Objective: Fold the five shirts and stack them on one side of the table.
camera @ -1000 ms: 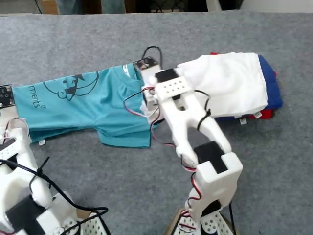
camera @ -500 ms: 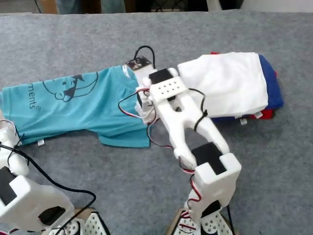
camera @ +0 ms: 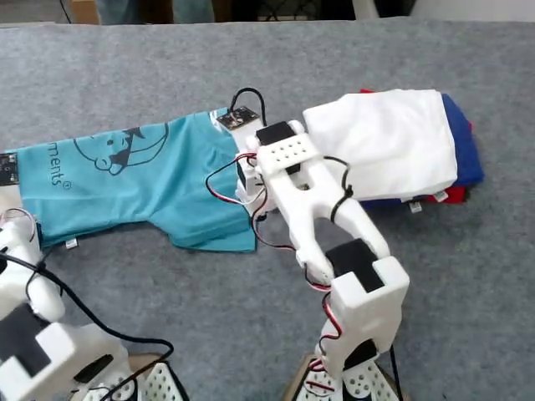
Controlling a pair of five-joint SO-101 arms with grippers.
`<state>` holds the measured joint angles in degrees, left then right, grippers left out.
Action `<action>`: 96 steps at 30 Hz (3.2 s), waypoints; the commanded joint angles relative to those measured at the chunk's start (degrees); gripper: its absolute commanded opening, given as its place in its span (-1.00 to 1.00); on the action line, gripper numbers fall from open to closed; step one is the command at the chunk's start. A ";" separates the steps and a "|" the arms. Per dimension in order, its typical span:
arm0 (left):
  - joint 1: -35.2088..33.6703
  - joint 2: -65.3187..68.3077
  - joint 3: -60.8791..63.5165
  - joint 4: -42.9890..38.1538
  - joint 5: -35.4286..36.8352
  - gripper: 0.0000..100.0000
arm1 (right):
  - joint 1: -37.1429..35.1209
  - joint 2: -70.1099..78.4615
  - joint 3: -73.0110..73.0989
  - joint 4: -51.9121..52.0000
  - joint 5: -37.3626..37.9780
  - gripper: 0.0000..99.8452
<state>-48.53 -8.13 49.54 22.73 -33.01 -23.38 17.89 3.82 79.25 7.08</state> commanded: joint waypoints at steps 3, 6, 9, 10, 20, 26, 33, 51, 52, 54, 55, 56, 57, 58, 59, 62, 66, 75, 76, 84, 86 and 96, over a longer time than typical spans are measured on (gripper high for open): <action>0.22 -6.51 -5.58 5.98 -0.70 -0.28 | 1.05 -0.40 -5.76 2.64 0.53 -0.41; 0.04 -8.79 -12.09 10.37 0.62 -0.50 | 2.81 0.04 -14.29 4.57 0.00 -0.63; 0.92 -9.32 -20.62 13.89 10.29 -0.98 | 2.99 1.98 -24.04 2.73 0.00 -0.97; 1.71 -8.62 -22.73 14.33 14.33 -0.91 | 2.64 3.30 -26.95 1.85 -0.44 -0.89; 10.42 21.01 -38.29 0.70 26.11 -0.94 | -2.11 34.68 -56.31 -9.58 -3.25 -0.97; 9.98 44.48 -55.78 -2.29 28.04 -0.94 | 2.46 54.55 -80.04 -4.84 -2.20 -0.97; 5.41 53.89 -72.84 17.58 20.92 -0.94 | 8.53 65.19 -100.00 7.65 4.92 -0.97; 14.64 32.79 -52.44 19.25 35.69 -0.94 | 8.79 42.86 -99.47 21.63 5.80 -0.80; 14.90 31.82 -48.31 16.35 36.04 -0.94 | 8.26 41.54 -98.86 22.33 5.80 -0.85; 14.64 28.31 -41.36 10.29 36.22 -0.94 | 7.56 38.73 -96.22 22.15 6.68 -0.98; 14.37 26.46 -38.37 6.86 36.22 -0.94 | 6.95 37.05 -94.37 22.15 7.38 -0.95; 13.85 24.79 -35.56 3.43 36.31 -0.94 | 6.33 35.30 -91.65 22.15 8.18 -0.95; 13.32 23.38 -33.27 0.09 36.48 -0.94 | 5.89 33.45 -87.96 22.15 9.58 -0.97; 12.79 22.33 -31.43 -2.90 36.48 -0.94 | 5.45 31.16 -83.65 22.24 11.34 -0.97; 12.44 21.89 -30.02 -5.36 36.57 -0.94 | 5.01 28.53 -78.46 22.24 13.63 -0.97; 12.44 21.89 -28.97 -7.65 36.57 -0.94 | 4.13 17.98 -57.71 22.15 21.63 -0.97; 12.62 21.98 -30.11 -7.56 36.66 -0.94 | 1.85 2.95 -29.14 19.78 34.11 -0.93; 12.62 21.98 -30.02 -7.47 36.66 -0.94 | -6.86 -13.93 13.32 -12.22 42.73 -0.72; 12.62 21.98 -30.02 -7.47 36.66 -0.94 | -8.09 -13.93 15.87 -14.33 42.73 -0.72; 12.70 21.98 -29.93 -7.47 36.66 -0.94 | -11.43 -13.93 25.36 -28.92 40.26 -0.71; 12.70 21.98 -29.93 -7.47 36.57 -0.94 | -11.43 -13.85 26.07 -30.59 40.35 -0.72; 12.88 21.98 -29.93 -7.47 36.57 -0.94 | -8.70 -13.49 25.80 -30.59 40.26 -0.96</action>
<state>-35.69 17.27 20.35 16.13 3.30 -33.32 7.08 29.85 49.45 47.87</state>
